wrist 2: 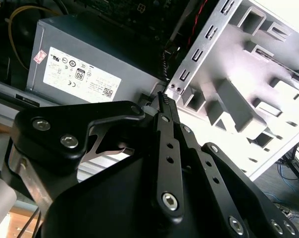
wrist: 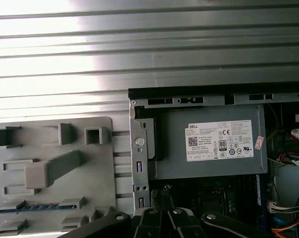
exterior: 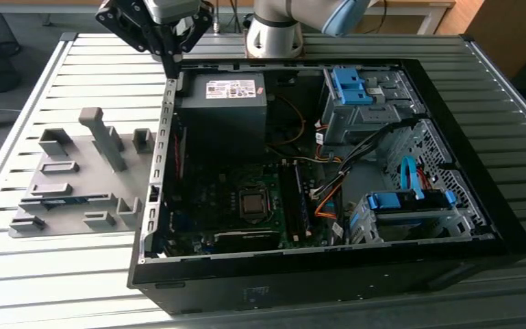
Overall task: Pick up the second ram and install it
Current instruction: 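Reach for the second ram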
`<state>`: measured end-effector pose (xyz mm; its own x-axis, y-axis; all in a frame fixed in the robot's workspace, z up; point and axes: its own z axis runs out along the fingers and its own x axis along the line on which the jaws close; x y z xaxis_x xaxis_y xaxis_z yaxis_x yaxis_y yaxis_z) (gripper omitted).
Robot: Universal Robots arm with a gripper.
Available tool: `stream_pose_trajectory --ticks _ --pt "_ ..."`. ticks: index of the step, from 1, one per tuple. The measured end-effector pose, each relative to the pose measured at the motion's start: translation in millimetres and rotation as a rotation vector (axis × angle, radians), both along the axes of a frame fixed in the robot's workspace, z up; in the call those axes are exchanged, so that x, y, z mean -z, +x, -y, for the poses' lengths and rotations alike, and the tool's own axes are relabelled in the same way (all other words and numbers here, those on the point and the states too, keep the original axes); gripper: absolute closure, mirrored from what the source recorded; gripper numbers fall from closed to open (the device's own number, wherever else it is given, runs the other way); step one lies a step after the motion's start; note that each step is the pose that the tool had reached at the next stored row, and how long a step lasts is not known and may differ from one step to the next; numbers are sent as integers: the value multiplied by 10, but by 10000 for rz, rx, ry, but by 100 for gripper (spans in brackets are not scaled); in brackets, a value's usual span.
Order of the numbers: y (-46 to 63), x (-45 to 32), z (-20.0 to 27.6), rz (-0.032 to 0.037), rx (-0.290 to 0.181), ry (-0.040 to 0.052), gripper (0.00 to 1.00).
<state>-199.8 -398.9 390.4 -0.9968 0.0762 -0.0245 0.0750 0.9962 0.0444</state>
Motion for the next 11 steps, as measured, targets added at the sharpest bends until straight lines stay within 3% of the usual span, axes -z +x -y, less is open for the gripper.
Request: stream_pose_trajectory --ticks 11 --pt "-120 3 0 0 1 -1 89"
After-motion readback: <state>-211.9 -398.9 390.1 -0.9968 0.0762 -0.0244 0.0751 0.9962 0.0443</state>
